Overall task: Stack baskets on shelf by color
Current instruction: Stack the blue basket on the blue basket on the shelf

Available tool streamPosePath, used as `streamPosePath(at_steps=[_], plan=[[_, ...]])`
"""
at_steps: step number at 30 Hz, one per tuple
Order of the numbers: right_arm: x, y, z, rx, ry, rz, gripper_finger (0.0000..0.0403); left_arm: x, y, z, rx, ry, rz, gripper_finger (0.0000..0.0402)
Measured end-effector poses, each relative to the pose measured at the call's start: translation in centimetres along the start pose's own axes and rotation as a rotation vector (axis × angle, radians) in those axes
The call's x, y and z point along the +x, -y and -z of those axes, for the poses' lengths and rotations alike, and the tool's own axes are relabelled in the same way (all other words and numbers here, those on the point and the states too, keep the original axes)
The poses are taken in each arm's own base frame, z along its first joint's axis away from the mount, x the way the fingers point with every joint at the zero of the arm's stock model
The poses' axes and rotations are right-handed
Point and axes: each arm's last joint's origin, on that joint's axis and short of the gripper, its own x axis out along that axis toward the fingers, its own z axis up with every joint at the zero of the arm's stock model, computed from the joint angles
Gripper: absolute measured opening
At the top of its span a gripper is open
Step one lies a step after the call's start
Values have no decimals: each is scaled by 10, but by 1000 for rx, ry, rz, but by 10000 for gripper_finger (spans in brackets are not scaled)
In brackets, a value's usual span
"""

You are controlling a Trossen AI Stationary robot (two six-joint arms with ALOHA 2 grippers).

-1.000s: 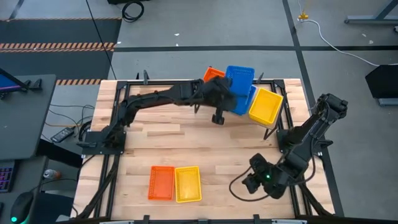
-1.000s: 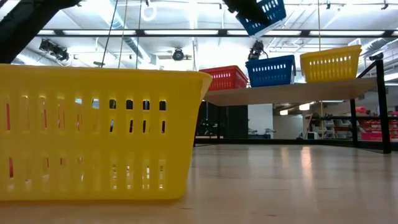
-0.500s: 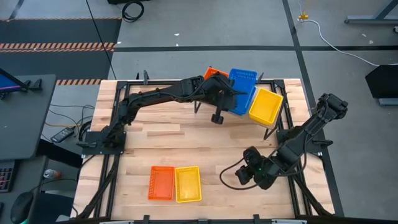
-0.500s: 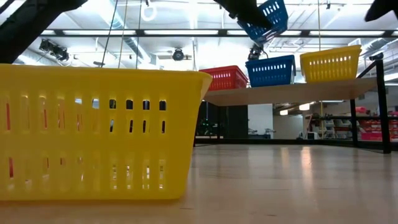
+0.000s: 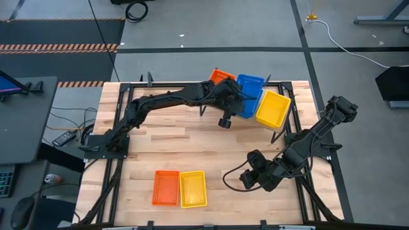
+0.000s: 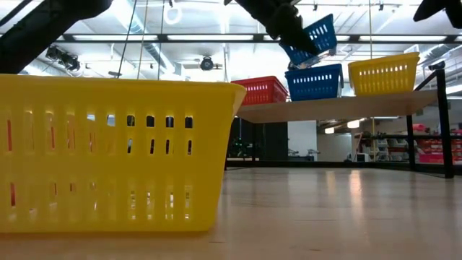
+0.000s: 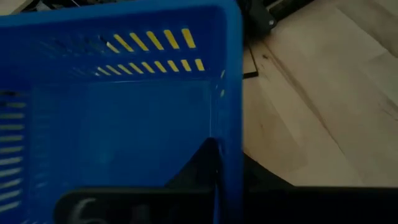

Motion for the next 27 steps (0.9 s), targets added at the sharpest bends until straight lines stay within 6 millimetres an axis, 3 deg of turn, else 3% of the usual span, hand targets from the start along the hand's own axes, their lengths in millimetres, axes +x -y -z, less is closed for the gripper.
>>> streamPosePath(at_steps=[8,27], plan=[[0,-2,0,6,-3,-18,154,-1,-9,6,-21,-7,-20,9],[0,-5,1,16,-7,-45,154,0,-4,3,-18,-4,-9,44]])
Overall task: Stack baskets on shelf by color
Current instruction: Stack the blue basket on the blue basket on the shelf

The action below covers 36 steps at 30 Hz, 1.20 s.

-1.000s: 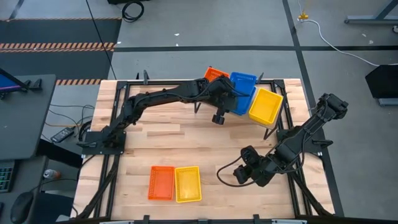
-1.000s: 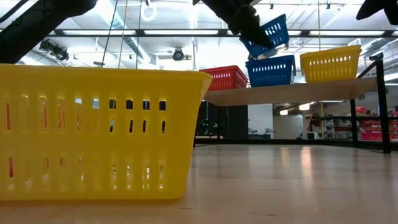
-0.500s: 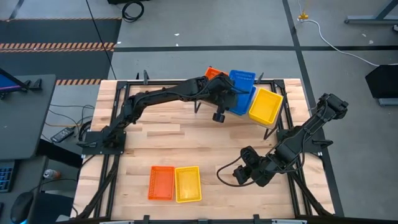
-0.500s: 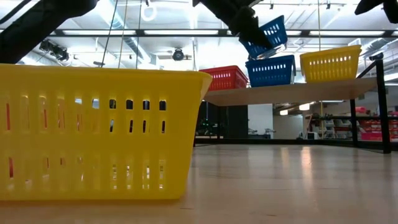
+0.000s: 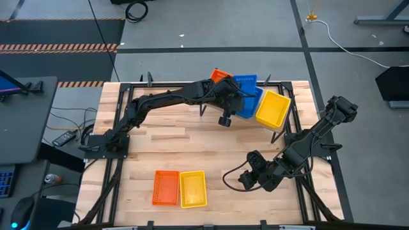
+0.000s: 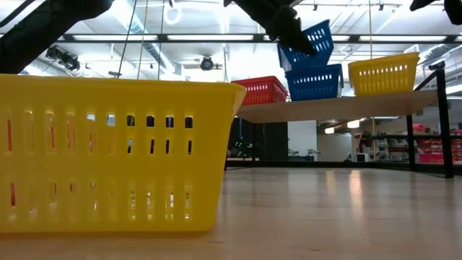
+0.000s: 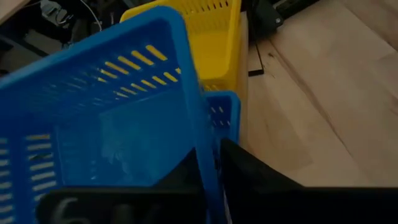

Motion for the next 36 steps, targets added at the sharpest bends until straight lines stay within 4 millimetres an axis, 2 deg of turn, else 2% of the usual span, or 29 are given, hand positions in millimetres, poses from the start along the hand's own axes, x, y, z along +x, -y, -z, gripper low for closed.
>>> streamPosePath(at_steps=[8,14,23,36], plan=[[0,-1,0,7,-1,-9,154,0,6,-5,92,7,10,63],[0,-1,0,11,-2,-9,154,1,12,-8,220,15,19,45],[0,-2,0,28,-3,-23,154,0,8,-14,204,32,-57,48],[0,-3,0,37,-4,-29,154,0,5,-12,208,34,-69,49]])
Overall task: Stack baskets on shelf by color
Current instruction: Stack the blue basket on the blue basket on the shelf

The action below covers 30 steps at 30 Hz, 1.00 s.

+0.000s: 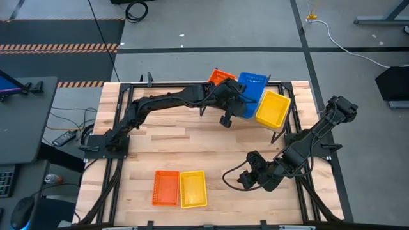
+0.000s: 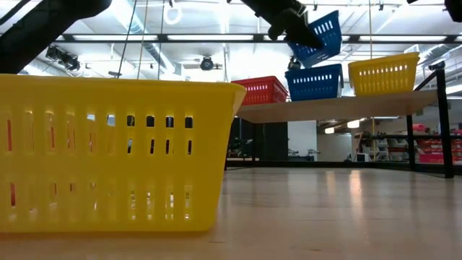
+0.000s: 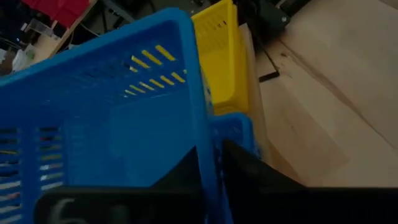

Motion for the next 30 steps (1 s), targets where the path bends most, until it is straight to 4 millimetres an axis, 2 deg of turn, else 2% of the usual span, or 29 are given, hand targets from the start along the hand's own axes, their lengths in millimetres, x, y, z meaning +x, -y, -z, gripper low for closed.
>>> streamPosePath(at_steps=[11,15,20,30], plan=[[0,0,0,4,0,0,154,2,-9,10,-13,1,-14,142],[0,0,0,6,0,0,154,5,-8,11,-12,-5,-6,164],[0,0,0,9,0,-3,154,5,-6,7,40,12,-15,168],[0,0,0,-1,1,4,154,5,-5,8,35,3,-4,146]])
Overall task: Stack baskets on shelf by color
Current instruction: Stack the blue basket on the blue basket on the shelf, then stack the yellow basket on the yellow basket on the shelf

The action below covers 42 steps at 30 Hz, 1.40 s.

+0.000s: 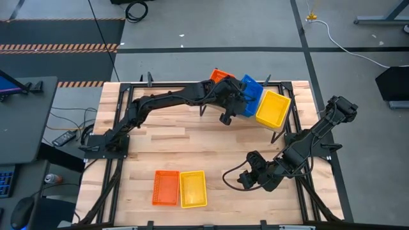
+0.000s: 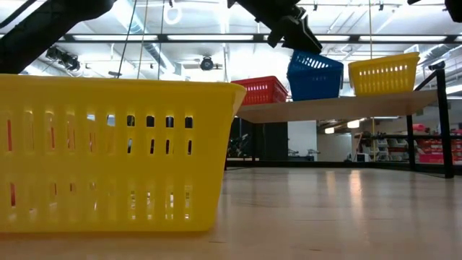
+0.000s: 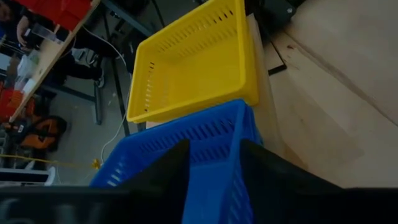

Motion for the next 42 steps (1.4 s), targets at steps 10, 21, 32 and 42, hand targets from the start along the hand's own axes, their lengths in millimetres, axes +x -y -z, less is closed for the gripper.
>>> streamPosePath(at_steps=[10,21,32,42], plan=[[0,0,0,-39,0,1,154,0,2,6,4,-128,-28,142],[0,0,0,-86,0,3,154,0,9,11,66,-197,23,131],[0,0,2,-150,-72,9,154,0,16,2,79,-182,32,12],[0,0,2,-157,-76,8,154,0,25,-10,65,-157,37,20]])
